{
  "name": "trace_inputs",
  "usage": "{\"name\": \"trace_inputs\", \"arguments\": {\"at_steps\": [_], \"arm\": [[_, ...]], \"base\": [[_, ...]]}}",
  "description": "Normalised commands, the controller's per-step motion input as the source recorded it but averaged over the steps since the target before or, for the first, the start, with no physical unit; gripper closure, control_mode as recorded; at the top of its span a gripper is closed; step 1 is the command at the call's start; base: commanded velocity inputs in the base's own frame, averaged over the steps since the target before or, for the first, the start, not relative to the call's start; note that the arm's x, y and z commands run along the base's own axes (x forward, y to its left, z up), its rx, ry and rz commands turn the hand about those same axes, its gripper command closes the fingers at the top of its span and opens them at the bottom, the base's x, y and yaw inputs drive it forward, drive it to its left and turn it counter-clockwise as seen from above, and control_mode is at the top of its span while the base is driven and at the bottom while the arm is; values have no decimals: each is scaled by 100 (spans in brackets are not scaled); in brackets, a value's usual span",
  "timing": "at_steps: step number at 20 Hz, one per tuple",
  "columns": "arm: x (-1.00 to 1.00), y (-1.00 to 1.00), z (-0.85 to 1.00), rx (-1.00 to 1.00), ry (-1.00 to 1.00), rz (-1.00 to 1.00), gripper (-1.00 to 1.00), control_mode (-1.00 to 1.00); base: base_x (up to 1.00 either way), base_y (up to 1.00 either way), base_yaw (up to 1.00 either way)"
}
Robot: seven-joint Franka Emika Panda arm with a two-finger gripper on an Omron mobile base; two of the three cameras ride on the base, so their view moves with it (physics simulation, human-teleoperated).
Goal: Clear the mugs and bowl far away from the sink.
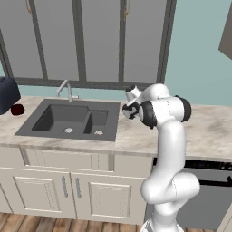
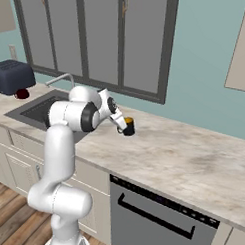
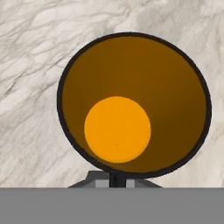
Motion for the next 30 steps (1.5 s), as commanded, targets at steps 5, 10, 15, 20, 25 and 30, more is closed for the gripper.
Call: {"name": "trace_inputs", "arguments": {"at_steps": [5,10,15,20,25,30], "arm": [[-62,0,55,3,-19,-1,100,-100],[-86,0,85,3,-46,0,100,-100],[-97,0,87,4,-64,0,100,-100],[0,0,0,0,0,0,100,100],[0,0,0,0,0,0,100,100],[0,0,0,0,0,0,100,100]], "base": [[0,0,0],[0,0,0],[0,0,0],[-96,0,19],[-57,0,70],[-42,0,83]]}}
